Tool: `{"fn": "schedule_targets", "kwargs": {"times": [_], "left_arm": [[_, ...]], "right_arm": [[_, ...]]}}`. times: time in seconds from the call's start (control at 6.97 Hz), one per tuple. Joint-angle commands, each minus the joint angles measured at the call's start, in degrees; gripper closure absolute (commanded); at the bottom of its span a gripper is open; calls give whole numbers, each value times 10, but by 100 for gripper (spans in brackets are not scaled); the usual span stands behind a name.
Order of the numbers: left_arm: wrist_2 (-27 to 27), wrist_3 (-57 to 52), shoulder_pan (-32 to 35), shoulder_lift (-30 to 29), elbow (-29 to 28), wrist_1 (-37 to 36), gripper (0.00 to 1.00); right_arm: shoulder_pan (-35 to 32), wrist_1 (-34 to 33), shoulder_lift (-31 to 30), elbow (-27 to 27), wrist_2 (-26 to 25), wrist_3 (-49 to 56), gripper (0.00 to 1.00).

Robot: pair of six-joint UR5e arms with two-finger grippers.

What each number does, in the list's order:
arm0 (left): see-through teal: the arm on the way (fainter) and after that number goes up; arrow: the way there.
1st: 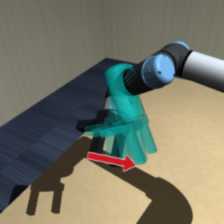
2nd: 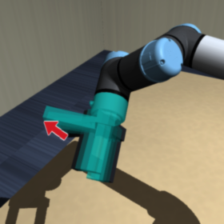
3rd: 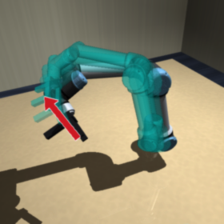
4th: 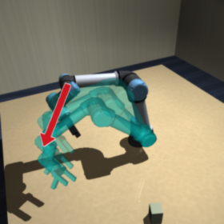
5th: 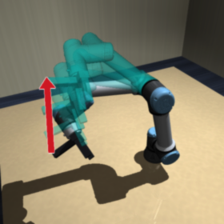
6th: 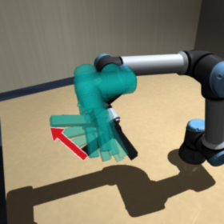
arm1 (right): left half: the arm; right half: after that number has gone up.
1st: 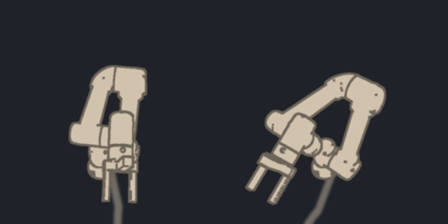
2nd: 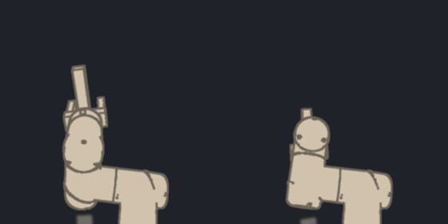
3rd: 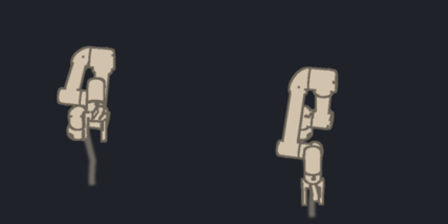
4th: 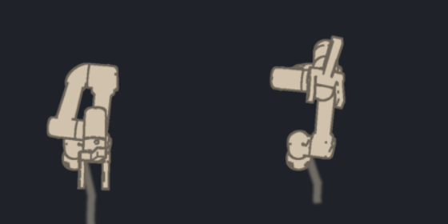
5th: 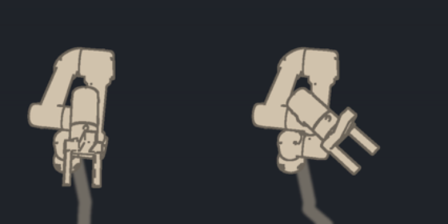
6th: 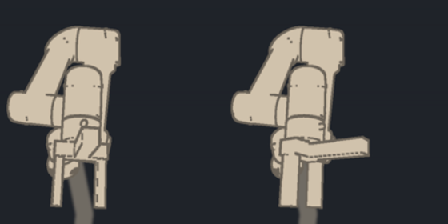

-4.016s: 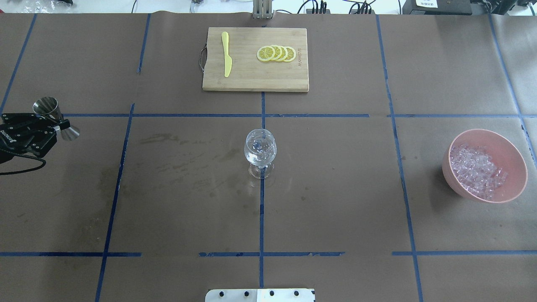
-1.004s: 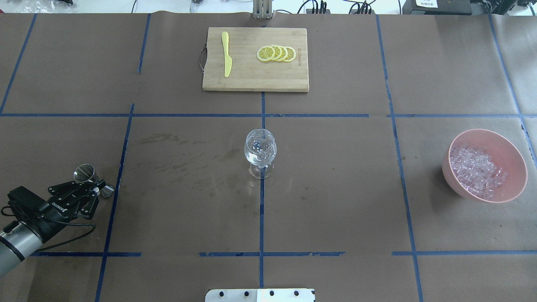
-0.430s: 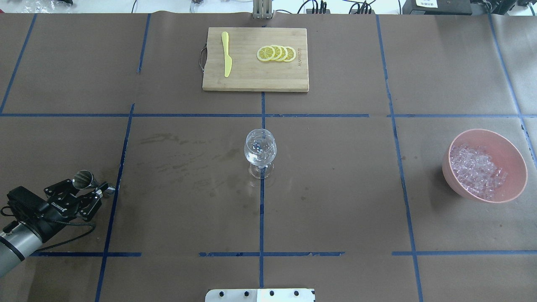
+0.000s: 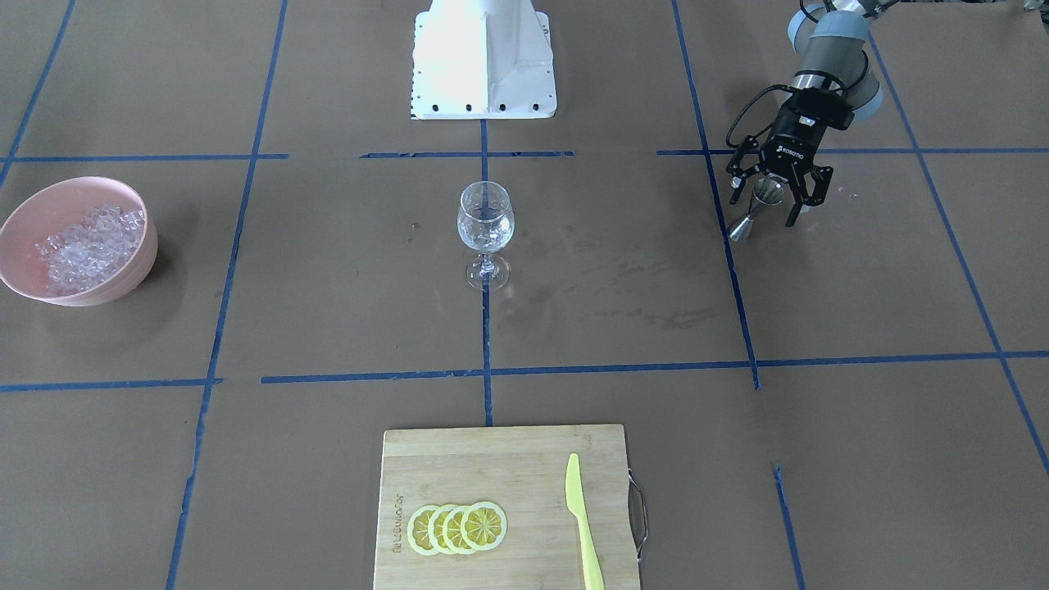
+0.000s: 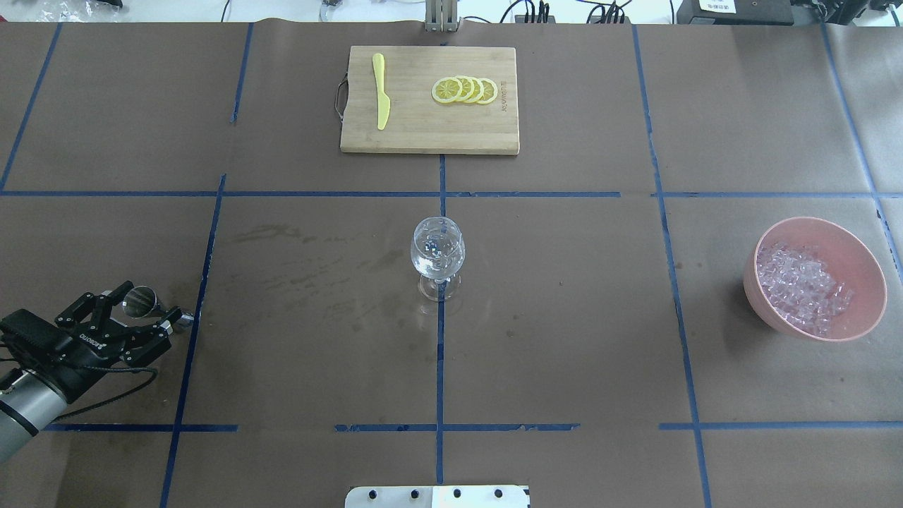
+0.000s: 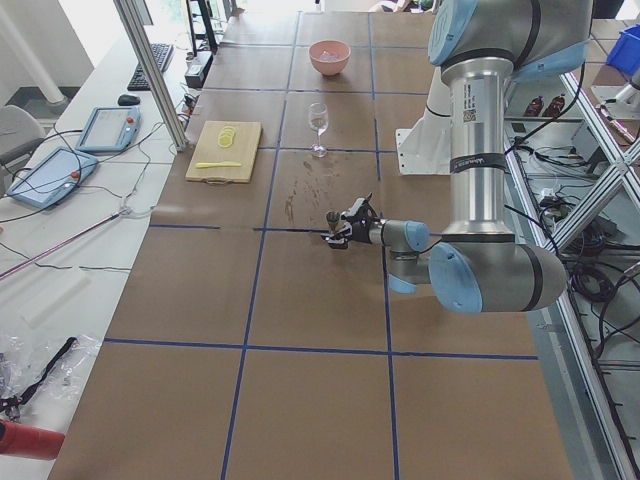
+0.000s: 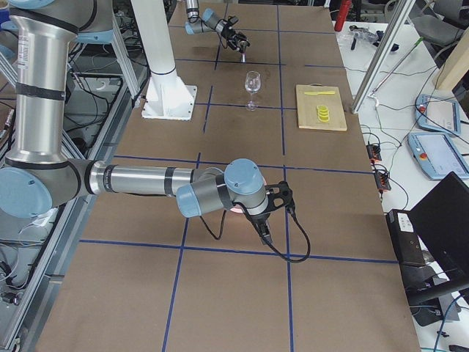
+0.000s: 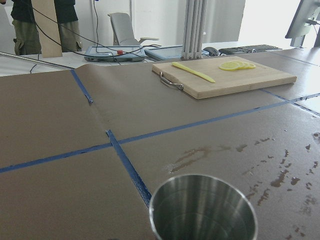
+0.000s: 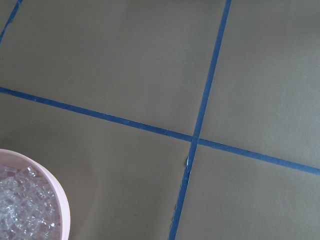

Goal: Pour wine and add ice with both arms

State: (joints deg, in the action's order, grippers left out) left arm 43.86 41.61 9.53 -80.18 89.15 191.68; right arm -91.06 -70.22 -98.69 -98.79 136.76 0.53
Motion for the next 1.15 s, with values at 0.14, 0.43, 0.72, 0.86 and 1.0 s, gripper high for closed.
{"fn": "schedule_targets", "kwargs": {"times": [0.14, 0.43, 0.72, 0.86, 1.0], "left_arm": [[-66, -7, 1, 1, 42, 0, 0], [-57, -65, 1, 2, 81, 1, 0], [79, -71, 79, 14, 82, -9, 0], [159, -72, 140, 15, 77, -16, 0], [230, -72, 212, 14, 76, -66, 0]], "right_arm": [[0, 0, 0, 0, 0, 0, 0], [0, 0, 0, 1, 0, 0, 0], [0, 0, 0, 1, 0, 0, 0], [0, 0, 1, 0, -1, 0, 0], [1, 0, 1, 0, 0, 1, 0]]}}
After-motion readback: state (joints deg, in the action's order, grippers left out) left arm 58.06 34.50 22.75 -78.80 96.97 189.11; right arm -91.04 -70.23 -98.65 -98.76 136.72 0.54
